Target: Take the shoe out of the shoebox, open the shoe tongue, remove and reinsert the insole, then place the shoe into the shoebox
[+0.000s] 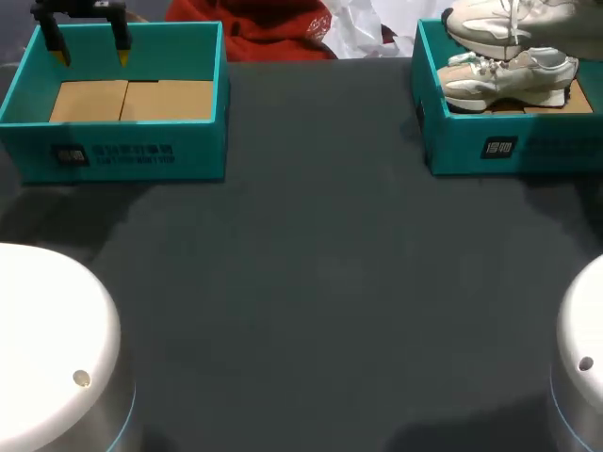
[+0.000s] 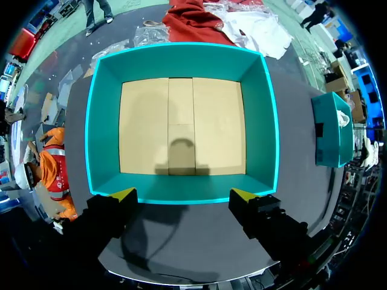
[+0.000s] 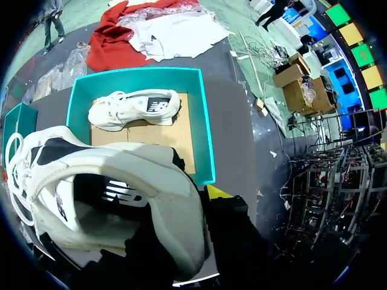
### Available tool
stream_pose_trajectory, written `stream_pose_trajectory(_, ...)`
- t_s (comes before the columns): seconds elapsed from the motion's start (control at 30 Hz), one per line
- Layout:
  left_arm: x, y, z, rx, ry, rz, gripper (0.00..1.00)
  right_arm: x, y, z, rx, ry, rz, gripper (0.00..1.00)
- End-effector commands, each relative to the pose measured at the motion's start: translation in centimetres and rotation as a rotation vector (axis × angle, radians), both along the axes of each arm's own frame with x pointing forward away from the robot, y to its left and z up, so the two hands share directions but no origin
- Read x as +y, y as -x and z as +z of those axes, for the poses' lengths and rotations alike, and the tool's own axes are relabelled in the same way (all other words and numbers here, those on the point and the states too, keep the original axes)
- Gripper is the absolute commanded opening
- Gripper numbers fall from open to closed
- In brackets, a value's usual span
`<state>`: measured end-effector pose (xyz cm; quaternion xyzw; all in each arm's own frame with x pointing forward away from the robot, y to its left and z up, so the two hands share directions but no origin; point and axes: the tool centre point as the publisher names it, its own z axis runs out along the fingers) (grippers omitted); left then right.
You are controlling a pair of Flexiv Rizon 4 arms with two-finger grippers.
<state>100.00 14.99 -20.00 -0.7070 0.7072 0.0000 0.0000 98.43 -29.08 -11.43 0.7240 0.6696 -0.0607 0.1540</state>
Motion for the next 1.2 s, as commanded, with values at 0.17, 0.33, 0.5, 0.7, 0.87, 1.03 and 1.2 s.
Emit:
stream_pose_trajectory(0.17,0.0,0.0,0.0,0.000,0.000,0.000,1.00,5.5,5.2,3.3,-0.022,0.036,0.004,0.00)
stream_pose_trajectory(0.33,0.0,0.0,0.0,0.000,0.000,0.000,1.00,9.1,7.9,4.0,-0.024,0.049,0.009,0.00)
stream_pose_trajectory(0.5,0.0,0.0,0.0,0.000,0.000,0.000,1.00,12.9,10.5,3.8,-0.005,0.062,0.000,0.00)
stream_pose_trajectory(0.7,0.0,0.0,0.0,0.000,0.000,0.000,1.00,15.9,12.5,2.9,0.034,0.054,-0.003,0.00)
stream_pose_trajectory(0.87,0.0,0.0,0.0,0.000,0.000,0.000,1.00,15.9,12.5,2.9,0.034,0.054,-0.003,0.00)
stream_pose_trajectory(1.03,0.0,0.0,0.0,0.000,0.000,0.000,1.00,15.9,12.5,2.9,0.034,0.054,-0.003,0.00)
stream_pose_trajectory(1.2,0.0,0.0,0.0,0.000,0.000,0.000,1.00,15.9,12.5,2.9,0.034,0.054,-0.003,0.00)
